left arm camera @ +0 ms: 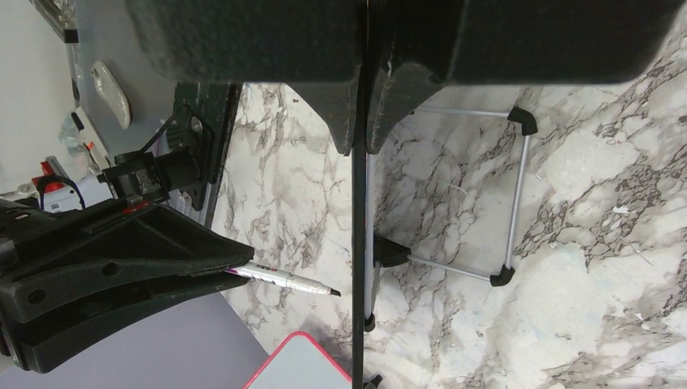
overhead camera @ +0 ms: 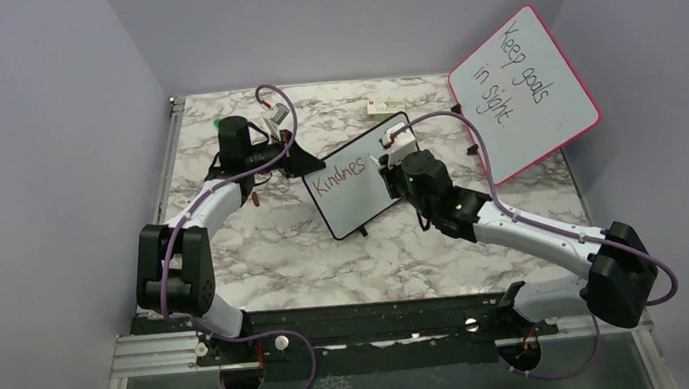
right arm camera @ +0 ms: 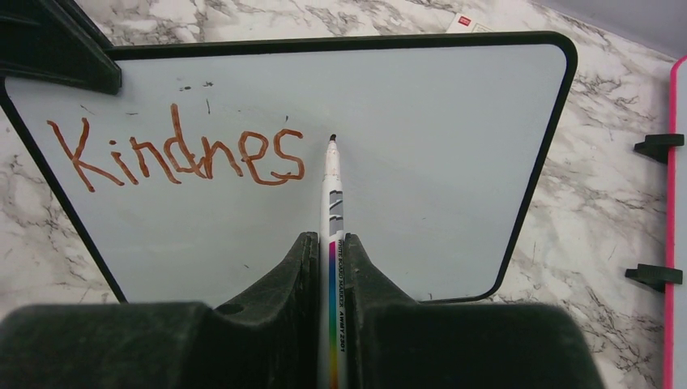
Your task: Write a sentence on the whiteboard
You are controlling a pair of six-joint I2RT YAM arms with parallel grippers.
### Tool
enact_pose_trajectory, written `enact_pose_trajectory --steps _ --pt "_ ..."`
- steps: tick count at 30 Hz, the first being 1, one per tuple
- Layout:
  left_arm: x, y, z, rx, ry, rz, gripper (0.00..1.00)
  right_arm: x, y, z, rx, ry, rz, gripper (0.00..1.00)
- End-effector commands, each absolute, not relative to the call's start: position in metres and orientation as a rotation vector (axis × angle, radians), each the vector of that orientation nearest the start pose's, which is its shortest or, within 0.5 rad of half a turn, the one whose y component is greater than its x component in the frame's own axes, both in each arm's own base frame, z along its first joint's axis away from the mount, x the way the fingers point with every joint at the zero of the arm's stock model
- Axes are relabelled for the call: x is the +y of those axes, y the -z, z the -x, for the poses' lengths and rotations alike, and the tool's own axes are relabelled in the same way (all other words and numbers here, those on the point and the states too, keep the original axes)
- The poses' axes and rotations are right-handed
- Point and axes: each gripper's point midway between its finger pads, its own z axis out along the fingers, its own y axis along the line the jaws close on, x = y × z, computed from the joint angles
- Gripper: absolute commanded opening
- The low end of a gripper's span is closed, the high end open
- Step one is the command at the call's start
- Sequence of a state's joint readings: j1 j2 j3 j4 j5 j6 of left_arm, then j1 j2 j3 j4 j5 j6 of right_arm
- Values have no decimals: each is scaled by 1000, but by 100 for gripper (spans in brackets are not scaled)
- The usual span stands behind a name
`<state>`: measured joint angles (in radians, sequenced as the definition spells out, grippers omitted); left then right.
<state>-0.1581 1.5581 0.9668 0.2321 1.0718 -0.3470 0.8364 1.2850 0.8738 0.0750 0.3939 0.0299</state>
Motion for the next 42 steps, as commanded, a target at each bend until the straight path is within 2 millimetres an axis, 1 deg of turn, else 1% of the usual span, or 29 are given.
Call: enact_pose_trajectory --steps 1,7,24,31,42 --pt "-219 -197 -340 1905 1387 -588 0 262 -216 -326 1789 -246 467 1" --pt "-219 -198 -340 1903 1383 -589 0 263 -213 -328 1796 -238 469 1" --pt "-219 -198 -340 1901 1388 -593 0 270 -215 -335 1782 -245 469 1" --pt "-219 -198 -340 1902 1386 -592 0 275 -221 -334 1764 -272 481 1" --pt "-219 -198 -340 1902 1384 -589 0 279 -214 -328 1785 -298 524 1"
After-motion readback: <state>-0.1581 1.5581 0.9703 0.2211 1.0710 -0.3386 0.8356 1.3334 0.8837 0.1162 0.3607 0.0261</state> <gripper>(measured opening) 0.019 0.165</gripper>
